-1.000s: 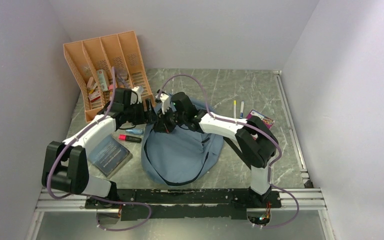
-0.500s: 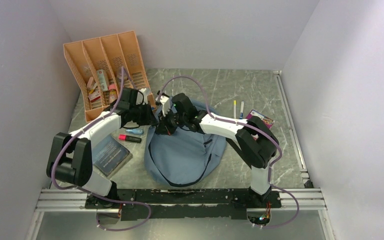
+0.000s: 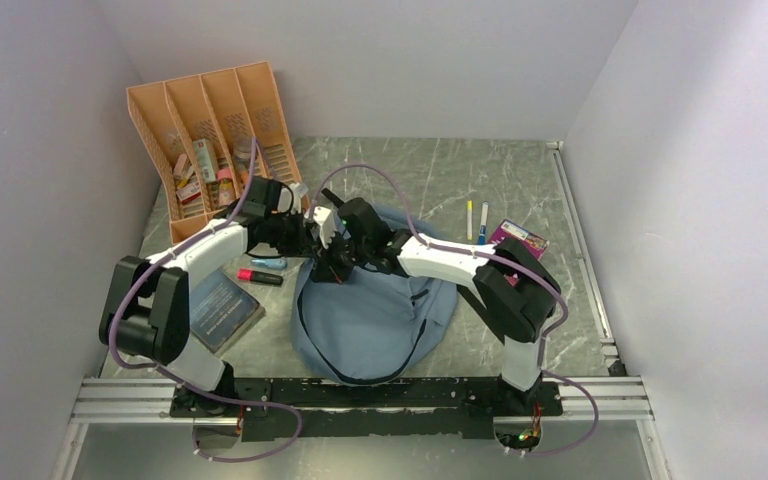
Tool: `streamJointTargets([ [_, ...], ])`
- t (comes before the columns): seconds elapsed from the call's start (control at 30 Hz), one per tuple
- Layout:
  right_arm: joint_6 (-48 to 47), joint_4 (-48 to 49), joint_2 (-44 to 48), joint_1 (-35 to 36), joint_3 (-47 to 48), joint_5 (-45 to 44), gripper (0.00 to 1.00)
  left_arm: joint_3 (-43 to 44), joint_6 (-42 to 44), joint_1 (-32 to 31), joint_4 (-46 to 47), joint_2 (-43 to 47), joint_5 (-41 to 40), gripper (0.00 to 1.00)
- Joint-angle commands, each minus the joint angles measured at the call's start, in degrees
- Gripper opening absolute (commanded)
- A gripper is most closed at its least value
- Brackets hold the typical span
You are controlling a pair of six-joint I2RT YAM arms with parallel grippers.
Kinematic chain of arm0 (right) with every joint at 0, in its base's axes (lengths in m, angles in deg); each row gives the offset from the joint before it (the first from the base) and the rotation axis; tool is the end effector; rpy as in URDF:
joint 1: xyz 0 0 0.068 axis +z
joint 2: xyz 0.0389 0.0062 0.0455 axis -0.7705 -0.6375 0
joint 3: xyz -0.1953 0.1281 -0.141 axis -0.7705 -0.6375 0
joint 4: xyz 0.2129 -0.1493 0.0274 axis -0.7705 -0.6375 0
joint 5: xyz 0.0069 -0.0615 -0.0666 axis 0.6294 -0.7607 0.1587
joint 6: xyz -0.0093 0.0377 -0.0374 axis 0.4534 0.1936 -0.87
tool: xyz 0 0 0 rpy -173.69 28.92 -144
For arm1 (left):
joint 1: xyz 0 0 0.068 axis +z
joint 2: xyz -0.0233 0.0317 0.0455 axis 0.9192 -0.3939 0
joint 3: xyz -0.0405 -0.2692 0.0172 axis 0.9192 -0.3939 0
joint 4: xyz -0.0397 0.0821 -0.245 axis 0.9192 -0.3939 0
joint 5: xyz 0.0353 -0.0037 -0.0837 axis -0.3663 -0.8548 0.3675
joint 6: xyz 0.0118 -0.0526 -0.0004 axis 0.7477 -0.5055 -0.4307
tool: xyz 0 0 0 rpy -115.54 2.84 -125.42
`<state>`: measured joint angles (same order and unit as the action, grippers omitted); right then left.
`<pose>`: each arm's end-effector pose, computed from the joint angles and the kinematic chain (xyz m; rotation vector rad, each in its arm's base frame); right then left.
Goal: Pack the student bag
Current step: Unzip the student bag at the center of the board.
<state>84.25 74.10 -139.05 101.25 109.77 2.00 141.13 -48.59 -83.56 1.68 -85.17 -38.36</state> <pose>0.2468 0.3317 0.2060 -1.2403 1.9575 1.0736 0.2966 -0.1045 0.2038 0.0738 2.5752 -0.7913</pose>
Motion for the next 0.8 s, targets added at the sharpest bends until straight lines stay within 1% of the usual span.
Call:
streamJointTargets([
  [0.0,-1.33,-1.82,5.89,4.39,-0.37,10.00,0.00,2.44,0.35,0.25,5.53,-1.59,-2.86,0.05],
  [0.13,-4.67,-4.85,7.76,4.52,-1.60,7.00,0.00,2.43,0.41,0.26,5.66,-1.36,-3.52,0.05],
  [0.33,-4.43,-3.55,9.94,4.47,-3.99,1.23,0.00,2.13,0.23,0.34,5.93,-0.73,-3.57,0.05],
  [0.47,-3.68,-4.43,10.71,4.38,-4.54,-6.33,0.00,2.08,0.64,0.32,5.81,0.64,-3.91,0.05],
  [0.5,-3.13,-4.76,10.71,4.33,-4.72,-9.57,0.00,2.04,0.73,0.32,6.18,1.00,-3.42,0.05],
  [0.57,-2.82,-4.93,10.77,3.66,-5.35,-12.19,0.00,1.85,0.94,0.32,7.42,1.80,-1.05,0.05],
  [0.63,-1.89,-5.38,10.72,2.94,-5.48,-16.59,0.00,1.95,1.39,0.32,8.38,2.52,1.05,0.05],
  [0.77,1.81,-5.17,10.83,0.90,-5.49,-20.42,0.00,1.26,1.99,0.32,10.03,4.56,5.08,0.05],
])
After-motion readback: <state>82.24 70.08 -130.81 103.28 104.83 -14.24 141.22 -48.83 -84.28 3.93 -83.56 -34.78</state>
